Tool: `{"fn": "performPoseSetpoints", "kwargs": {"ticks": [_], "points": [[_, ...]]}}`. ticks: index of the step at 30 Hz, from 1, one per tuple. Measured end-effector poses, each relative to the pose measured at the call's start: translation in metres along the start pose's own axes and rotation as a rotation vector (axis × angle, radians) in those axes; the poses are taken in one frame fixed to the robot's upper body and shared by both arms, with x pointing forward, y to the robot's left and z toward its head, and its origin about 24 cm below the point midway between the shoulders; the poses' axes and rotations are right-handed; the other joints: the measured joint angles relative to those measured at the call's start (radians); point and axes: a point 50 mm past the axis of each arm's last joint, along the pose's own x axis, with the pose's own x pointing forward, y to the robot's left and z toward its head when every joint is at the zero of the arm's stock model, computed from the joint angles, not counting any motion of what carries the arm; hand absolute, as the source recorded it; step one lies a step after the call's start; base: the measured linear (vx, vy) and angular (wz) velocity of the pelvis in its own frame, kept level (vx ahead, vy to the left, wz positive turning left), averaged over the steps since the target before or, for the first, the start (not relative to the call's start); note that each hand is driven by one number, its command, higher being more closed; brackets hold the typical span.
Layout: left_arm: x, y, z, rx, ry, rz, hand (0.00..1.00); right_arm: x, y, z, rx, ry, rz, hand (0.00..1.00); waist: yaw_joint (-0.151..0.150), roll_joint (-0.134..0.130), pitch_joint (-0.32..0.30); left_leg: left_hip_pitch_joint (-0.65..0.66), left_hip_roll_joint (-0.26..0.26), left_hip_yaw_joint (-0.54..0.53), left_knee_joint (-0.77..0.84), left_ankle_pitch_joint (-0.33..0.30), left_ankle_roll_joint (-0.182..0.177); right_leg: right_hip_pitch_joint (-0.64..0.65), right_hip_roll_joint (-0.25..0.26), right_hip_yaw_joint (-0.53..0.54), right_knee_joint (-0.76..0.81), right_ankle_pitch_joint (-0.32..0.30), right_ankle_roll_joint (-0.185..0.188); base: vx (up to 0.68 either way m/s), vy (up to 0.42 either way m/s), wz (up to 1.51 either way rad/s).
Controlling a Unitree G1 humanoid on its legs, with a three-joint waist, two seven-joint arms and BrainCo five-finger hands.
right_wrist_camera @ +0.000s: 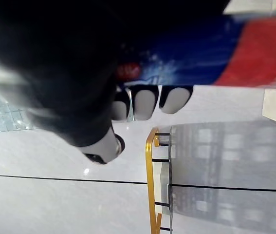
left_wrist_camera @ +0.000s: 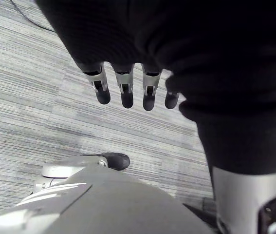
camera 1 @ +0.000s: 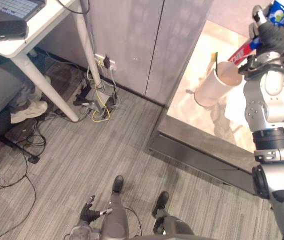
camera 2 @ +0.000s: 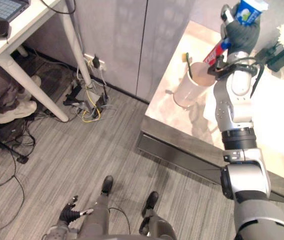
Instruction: Organize washtable
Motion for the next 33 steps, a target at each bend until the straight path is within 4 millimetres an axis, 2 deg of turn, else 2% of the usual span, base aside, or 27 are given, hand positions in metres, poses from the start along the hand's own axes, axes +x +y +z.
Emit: {"fn": "performPoseSetpoints", "kwargs": {"ticks": [14,33], "points": [[0.000,0.000,0.000,-0.002,0.001,-0.001,0.00,-0.007,-0.002,-0.012,0.002,0.053,-0.009,1.00,-0.001,-0.001,0.000,-0.004,-0.001,-0.009,0.000,0.001,0.001,0.001,0.000,-0.008,0.000,0.000,0.000,0.00,0.000,0.00],[0.000,0.000,0.000,-0.002,0.002,-0.002,0.00,-0.010,-0.002,-0.016,-0.018,0.061,-0.009,1.00,0.000,-0.001,-0.001,-0.006,-0.003,-0.013,0.000,0.003,0.003,0.001,-0.002,-0.013,0.000,0.000,0.000,0.00,0.000,0.00]]}}
